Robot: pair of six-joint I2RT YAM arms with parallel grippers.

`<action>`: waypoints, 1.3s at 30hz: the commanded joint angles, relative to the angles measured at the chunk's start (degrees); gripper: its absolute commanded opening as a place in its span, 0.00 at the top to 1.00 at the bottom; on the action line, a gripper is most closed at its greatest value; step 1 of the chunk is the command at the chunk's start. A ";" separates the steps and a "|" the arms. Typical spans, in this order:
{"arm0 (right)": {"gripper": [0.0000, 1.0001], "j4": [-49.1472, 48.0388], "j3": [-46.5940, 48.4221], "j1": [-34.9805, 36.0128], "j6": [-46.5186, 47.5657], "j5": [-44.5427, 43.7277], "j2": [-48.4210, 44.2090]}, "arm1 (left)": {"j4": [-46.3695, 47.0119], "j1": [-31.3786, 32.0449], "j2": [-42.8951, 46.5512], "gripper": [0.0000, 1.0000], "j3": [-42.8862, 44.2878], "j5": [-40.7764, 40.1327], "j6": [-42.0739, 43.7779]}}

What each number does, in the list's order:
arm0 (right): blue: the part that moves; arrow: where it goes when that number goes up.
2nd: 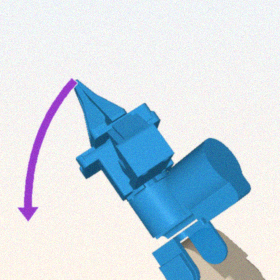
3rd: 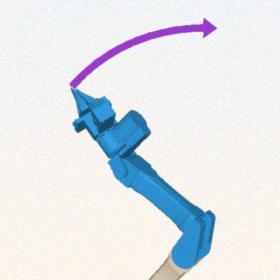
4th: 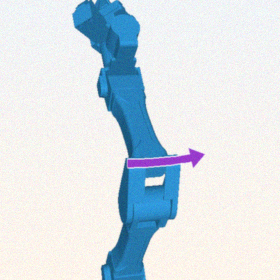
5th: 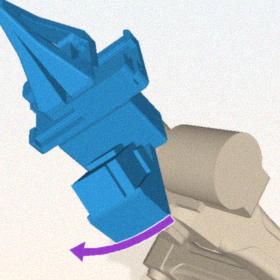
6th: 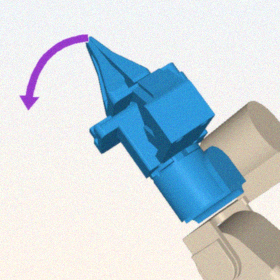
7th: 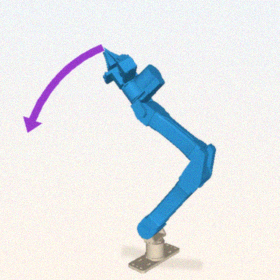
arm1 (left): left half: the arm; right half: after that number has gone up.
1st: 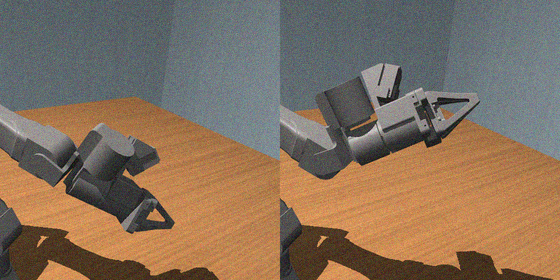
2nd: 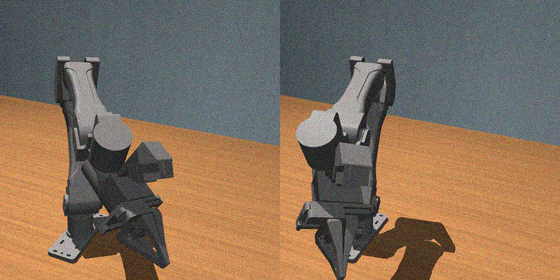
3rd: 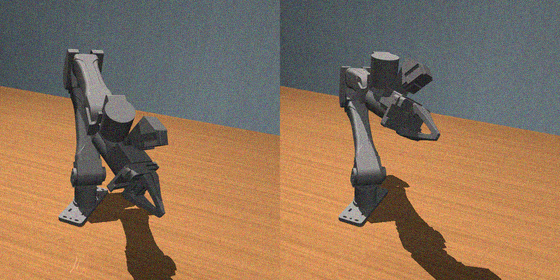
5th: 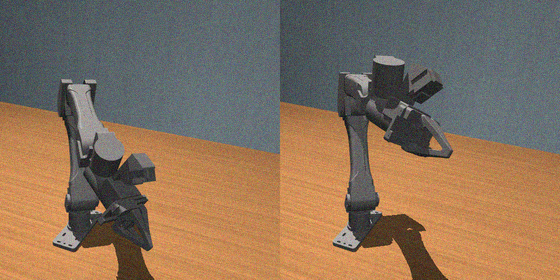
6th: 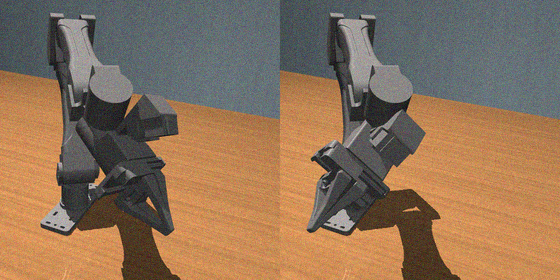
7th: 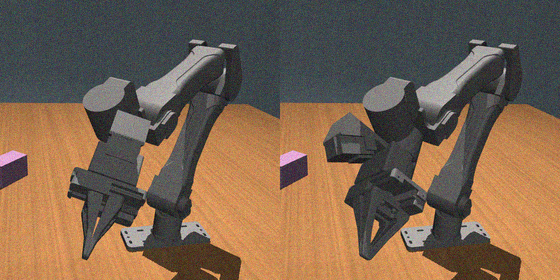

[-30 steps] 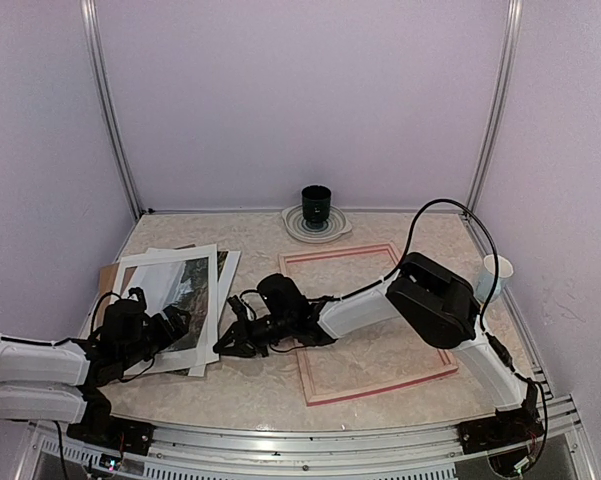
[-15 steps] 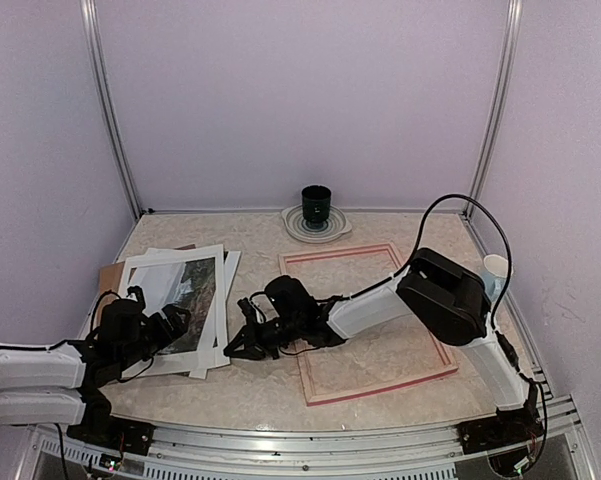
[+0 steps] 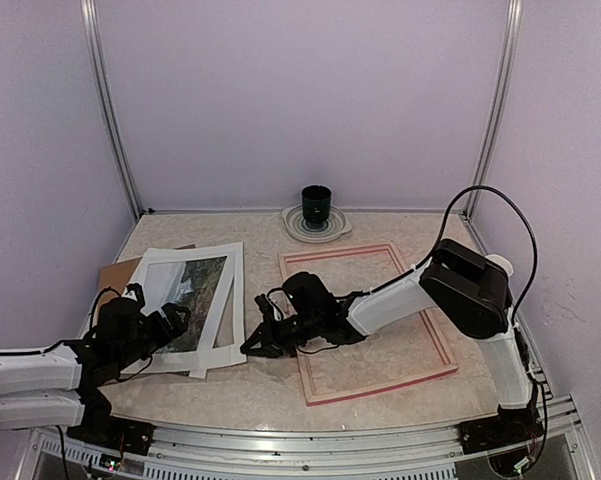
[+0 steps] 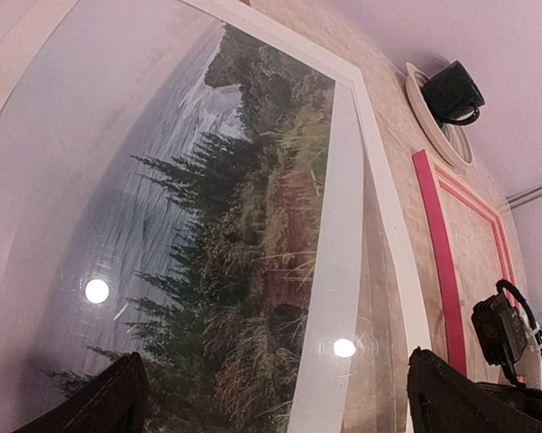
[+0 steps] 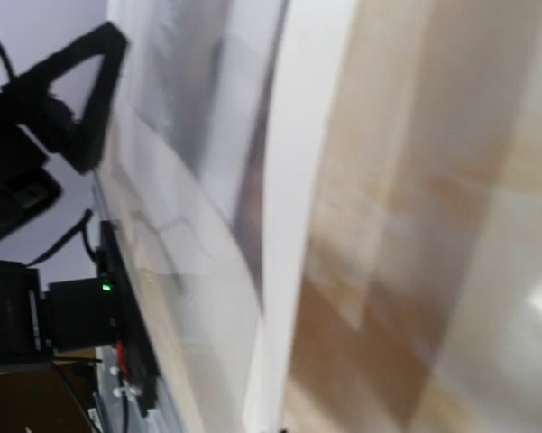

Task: Put the photo into the frame
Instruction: Adjust the mat board with the photo.

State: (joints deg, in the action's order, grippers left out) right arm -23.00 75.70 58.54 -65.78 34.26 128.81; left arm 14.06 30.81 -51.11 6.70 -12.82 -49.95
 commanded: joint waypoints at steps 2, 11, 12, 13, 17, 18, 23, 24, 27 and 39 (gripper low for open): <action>1.00 -0.42 -3.15 -1.01 1.46 -1.66 -3.31 | -0.66 0.69 -0.71 0.01 1.84 -0.98 1.41; 1.00 2.27 -4.73 -1.89 3.54 -3.61 -5.41 | -1.87 2.39 -0.41 0.01 3.25 -1.23 1.53; 1.00 2.26 -4.91 -1.98 3.55 -3.67 -5.50 | -2.14 2.53 -0.29 0.01 3.36 -1.39 1.57; 1.00 2.24 -5.02 -2.07 3.55 -3.75 -5.65 | -2.38 2.63 -0.09 0.01 3.45 -1.56 1.62; 1.00 2.74 -4.98 -2.19 4.03 -4.00 -6.16 | -3.27 2.85 0.63 0.01 3.58 -2.03 1.73; 1.00 3.05 -4.84 -2.20 4.19 -4.18 -6.35 | -3.45 2.90 0.82 0.01 3.66 -2.11 1.79; 1.00 4.37 -5.09 -2.16 5.22 -5.16 -7.54 | -4.00 3.03 1.27 0.01 3.54 -2.77 1.99; 1.00 4.82 -5.24 -2.16 5.49 -5.48 -7.91 | -4.08 3.03 1.21 0.01 3.50 -2.88 1.97; 1.00 5.59 -5.68 -2.25 5.96 -6.31 -8.38 | -4.26 3.20 1.17 0.01 3.29 -3.11 1.97; 0.71 12.74 -3.75 -2.23 10.14 -12.15 -9.61 | -4.49 3.38 2.38 0.01 1.69 -4.55 1.69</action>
State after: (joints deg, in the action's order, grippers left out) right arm -14.68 70.57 56.82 -58.74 26.17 122.45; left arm 10.48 33.85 -49.36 8.82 -15.92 -48.99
